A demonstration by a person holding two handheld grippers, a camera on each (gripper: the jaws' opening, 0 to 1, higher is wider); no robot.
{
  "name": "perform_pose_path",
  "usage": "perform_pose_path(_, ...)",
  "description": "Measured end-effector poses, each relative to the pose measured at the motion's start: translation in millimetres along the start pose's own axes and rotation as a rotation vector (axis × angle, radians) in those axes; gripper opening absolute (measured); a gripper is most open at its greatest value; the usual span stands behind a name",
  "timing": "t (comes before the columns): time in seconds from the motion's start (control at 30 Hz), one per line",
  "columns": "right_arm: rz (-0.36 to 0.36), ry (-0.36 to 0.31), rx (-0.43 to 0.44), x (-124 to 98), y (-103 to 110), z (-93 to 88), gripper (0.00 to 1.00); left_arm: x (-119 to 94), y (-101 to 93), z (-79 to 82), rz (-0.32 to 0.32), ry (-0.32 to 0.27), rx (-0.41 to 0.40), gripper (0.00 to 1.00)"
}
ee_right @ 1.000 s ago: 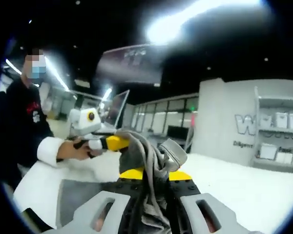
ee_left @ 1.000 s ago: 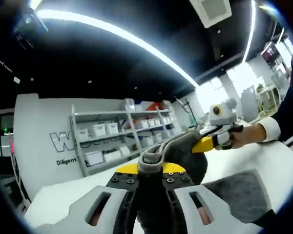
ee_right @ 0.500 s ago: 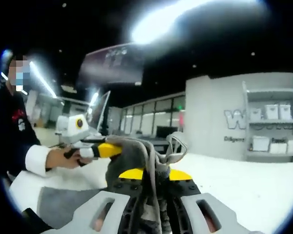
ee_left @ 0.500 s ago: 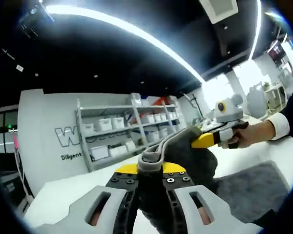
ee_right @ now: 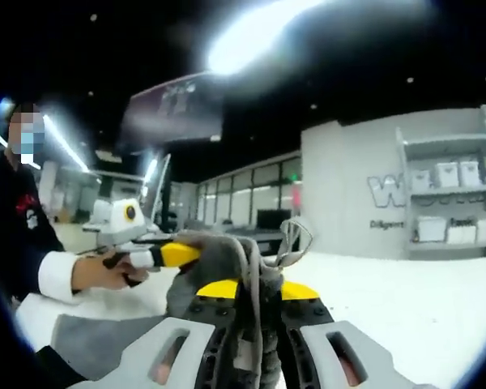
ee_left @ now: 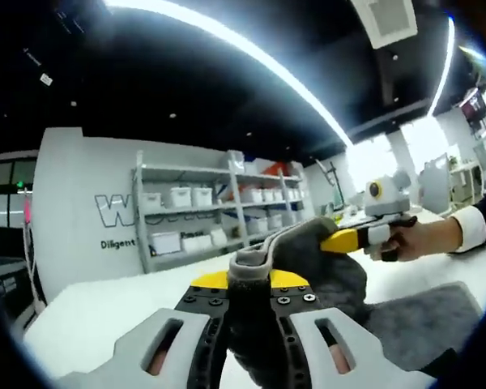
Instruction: Open the folded towel by lifting each exposed corner and separating the folded layers until the towel lies flat within the target outline without major curled edges
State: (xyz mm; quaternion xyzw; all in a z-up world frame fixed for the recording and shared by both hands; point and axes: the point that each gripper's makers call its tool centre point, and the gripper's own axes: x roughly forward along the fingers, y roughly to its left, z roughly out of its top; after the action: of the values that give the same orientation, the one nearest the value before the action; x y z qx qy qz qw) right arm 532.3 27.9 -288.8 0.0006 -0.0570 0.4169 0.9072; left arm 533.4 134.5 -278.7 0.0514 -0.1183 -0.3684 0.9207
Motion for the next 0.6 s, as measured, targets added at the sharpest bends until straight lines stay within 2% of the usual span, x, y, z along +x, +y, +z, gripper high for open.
perform_pose_path(0.2,-0.036,0.029,0.014,5,-7,-11.0,0.10,3,4.2,-14.0,0.016,0.060,0.004,0.13)
perform_pose_path(0.27,-0.047,0.017,0.060,7,-10,-8.7,0.10,4,5.2,-14.6,0.028,0.067,0.007,0.14)
perform_pose_path(0.43,-0.071,0.031,0.032,11,-14,-12.2,0.11,7,10.9,-17.0,0.060,0.076,-0.004,0.15)
perform_pose_path(0.5,-0.088,0.038,0.038,10,-20,-16.1,0.12,7,12.5,-20.2,0.065,0.080,0.006,0.17)
perform_pose_path(0.57,-0.095,0.052,0.050,10,-22,-19.1,0.12,7,20.3,-28.0,0.096,0.122,0.066,0.19)
perform_pose_path(0.6,-0.105,0.065,0.050,10,-24,-21.4,0.12,8,21.6,-30.0,0.107,0.133,0.062,0.20)
